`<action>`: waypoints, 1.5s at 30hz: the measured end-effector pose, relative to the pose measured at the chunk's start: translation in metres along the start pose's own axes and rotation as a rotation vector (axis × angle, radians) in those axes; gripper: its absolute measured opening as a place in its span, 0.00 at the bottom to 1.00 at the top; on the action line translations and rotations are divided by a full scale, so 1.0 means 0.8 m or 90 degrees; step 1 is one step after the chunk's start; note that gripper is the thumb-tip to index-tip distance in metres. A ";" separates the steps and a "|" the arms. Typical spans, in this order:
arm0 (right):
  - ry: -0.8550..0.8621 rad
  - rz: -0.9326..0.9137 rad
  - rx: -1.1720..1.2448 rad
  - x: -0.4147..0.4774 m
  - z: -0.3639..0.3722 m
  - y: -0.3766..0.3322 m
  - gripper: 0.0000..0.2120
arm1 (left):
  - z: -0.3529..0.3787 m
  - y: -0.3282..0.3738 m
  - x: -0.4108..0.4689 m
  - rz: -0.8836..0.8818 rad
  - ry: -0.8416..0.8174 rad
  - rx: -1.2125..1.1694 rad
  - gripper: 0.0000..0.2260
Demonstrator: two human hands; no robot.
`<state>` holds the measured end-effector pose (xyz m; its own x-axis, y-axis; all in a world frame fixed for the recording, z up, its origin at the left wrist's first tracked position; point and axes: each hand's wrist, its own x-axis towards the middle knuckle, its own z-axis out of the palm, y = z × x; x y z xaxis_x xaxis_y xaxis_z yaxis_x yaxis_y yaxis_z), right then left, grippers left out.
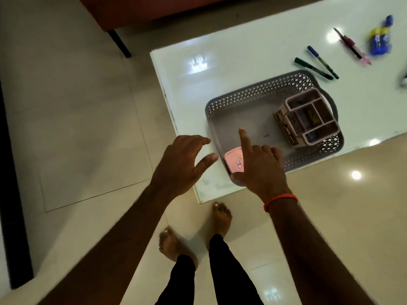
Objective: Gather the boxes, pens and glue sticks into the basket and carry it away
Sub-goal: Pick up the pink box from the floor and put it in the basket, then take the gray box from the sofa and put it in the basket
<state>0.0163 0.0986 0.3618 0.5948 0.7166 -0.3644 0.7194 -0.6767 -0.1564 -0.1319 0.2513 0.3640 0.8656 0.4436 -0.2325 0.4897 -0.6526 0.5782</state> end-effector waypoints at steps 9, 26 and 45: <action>-0.014 -0.088 0.007 -0.029 -0.100 -0.078 0.41 | -0.085 0.001 -0.102 -0.099 -0.076 0.106 0.29; 0.039 -0.230 0.012 -0.169 -0.324 -0.238 0.32 | -0.319 0.063 -0.259 -0.133 0.085 0.098 0.28; 0.033 -0.397 -0.038 -0.164 -0.365 -0.386 0.29 | -0.427 0.014 -0.316 -0.201 0.125 0.085 0.32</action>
<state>-0.1792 0.2630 0.7262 0.0725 0.9817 -0.1759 0.9545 -0.1194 -0.2731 -0.3812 0.3416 0.6964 0.6398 0.7359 -0.2216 0.7493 -0.5333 0.3926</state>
